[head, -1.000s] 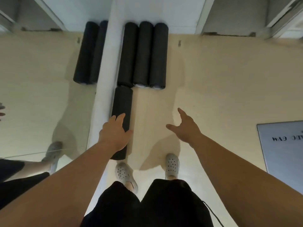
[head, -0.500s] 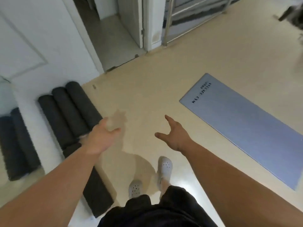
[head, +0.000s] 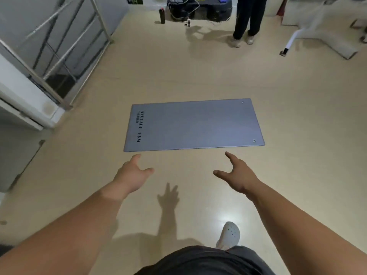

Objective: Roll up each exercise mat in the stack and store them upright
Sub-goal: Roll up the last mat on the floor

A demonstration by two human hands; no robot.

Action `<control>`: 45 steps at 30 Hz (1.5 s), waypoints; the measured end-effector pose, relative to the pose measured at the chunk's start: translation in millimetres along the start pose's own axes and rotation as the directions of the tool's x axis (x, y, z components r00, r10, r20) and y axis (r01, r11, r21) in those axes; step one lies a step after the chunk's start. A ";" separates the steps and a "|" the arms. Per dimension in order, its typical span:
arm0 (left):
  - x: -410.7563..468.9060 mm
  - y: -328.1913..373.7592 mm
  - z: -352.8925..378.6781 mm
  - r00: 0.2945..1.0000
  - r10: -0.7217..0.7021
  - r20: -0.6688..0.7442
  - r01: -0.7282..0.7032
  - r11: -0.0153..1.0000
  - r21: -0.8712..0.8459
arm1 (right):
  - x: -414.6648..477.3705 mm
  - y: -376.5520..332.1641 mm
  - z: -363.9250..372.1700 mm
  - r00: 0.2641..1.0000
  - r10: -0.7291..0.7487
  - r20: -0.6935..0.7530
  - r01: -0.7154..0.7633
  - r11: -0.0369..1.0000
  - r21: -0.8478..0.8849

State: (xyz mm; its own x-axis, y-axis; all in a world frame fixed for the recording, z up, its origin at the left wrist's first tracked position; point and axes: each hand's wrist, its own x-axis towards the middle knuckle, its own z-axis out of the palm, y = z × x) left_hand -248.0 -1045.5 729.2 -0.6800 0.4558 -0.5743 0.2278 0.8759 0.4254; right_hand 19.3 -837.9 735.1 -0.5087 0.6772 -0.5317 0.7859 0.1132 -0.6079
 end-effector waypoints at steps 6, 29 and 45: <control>37.7 172.9 75.5 0.998 0.045 0.036 -0.044 0.998 -0.043 | 48.8 88.7 -151.6 0.991 0.131 -0.010 -0.131 0.991 -0.021; 422.9 617.9 114.0 0.990 0.030 0.139 0.000 0.978 -0.210 | 538.6 14.6 -512.5 0.992 0.016 0.121 0.025 0.942 -0.334; 415.7 806.2 273.7 0.704 -0.710 -0.003 0.504 0.502 -0.703 | 872.0 -11.3 -622.8 0.650 -0.067 0.757 0.610 0.640 -0.467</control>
State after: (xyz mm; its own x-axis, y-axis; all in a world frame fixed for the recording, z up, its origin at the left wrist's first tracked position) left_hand -156.3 -106.5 641.9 -0.6425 -0.3014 -0.7045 -0.7178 0.5585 0.4157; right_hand -214.2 204.1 645.6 -0.6497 -0.1179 -0.7510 0.3570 0.8248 -0.4384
